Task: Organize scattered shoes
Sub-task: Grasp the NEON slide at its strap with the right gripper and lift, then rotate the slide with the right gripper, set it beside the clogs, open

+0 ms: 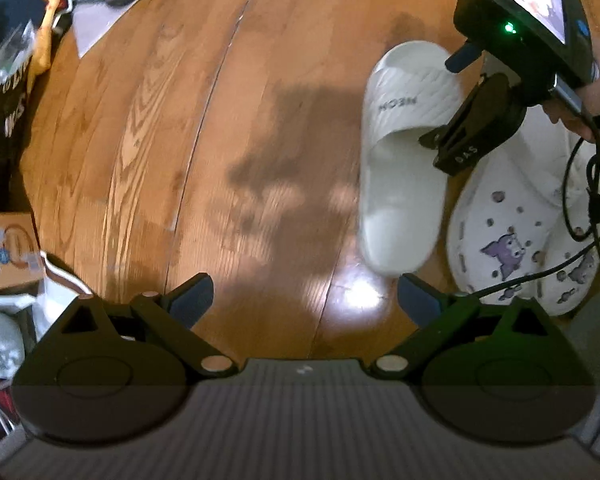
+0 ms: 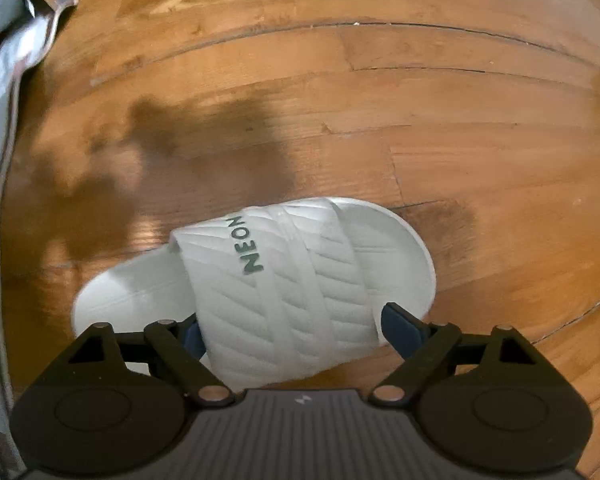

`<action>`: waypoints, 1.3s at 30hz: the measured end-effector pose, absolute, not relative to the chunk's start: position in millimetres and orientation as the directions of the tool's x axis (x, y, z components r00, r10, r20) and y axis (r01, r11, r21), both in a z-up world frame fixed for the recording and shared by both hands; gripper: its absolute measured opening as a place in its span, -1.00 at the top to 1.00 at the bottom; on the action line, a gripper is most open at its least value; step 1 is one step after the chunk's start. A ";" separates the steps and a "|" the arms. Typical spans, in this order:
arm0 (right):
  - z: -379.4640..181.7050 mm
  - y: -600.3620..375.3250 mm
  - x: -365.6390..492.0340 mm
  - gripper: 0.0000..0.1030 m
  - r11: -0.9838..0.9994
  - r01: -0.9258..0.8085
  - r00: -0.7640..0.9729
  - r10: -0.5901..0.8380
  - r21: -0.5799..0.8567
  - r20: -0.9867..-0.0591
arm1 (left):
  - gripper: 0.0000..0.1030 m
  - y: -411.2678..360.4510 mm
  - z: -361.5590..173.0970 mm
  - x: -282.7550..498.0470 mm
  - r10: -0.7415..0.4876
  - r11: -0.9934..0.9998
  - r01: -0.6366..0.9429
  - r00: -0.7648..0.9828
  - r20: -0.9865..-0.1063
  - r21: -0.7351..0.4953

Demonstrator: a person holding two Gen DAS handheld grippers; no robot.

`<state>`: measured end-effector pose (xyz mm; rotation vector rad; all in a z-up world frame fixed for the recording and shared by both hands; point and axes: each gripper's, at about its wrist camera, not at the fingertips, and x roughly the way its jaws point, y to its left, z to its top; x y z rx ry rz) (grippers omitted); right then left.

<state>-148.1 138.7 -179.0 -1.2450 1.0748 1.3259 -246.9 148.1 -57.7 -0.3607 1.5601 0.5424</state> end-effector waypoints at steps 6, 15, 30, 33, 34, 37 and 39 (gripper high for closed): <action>-172.0 145.6 -132.2 -0.54 0.072 -0.995 -0.067 0.081 0.073 -0.994 | -0.94 174.6 -46.6 -262.3 -0.032 0.668 -0.744 -0.005 -0.999 -0.018; -176.2 140.1 -78.1 -0.54 0.539 -0.780 -0.268 0.172 0.318 -0.948 | -0.99 187.2 -8.2 -258.8 0.124 0.654 -0.755 0.038 -0.991 0.053; -230.3 33.0 -84.4 -0.61 0.766 0.430 -0.477 0.642 0.478 -0.600 | -0.99 196.2 -12.7 -268.3 0.066 0.641 -0.768 0.041 -0.997 0.011; -244.3 16.5 -108.9 -0.94 0.683 0.610 -0.455 0.717 0.402 -0.527 | -0.99 199.5 -16.4 -271.5 0.046 0.621 -0.784 0.038 -0.998 -0.001; -246.0 15.4 -111.0 -0.94 0.678 0.621 -0.457 0.721 0.393 -0.521 | -0.99 199.1 -16.8 -271.0 0.043 0.628 -0.778 0.039 -0.998 -0.004; -237.6 25.0 -101.3 -0.96 0.686 0.568 -0.466 0.724 0.456 -0.509 | -0.99 197.2 -18.1 -269.6 0.053 0.649 -0.761 0.034 -0.998 0.009; -229.3 33.5 -89.8 -0.96 0.678 0.526 -0.471 0.735 0.514 -0.487 | -0.99 196.8 -20.9 -272.0 0.062 0.646 -0.762 0.014 -0.998 0.029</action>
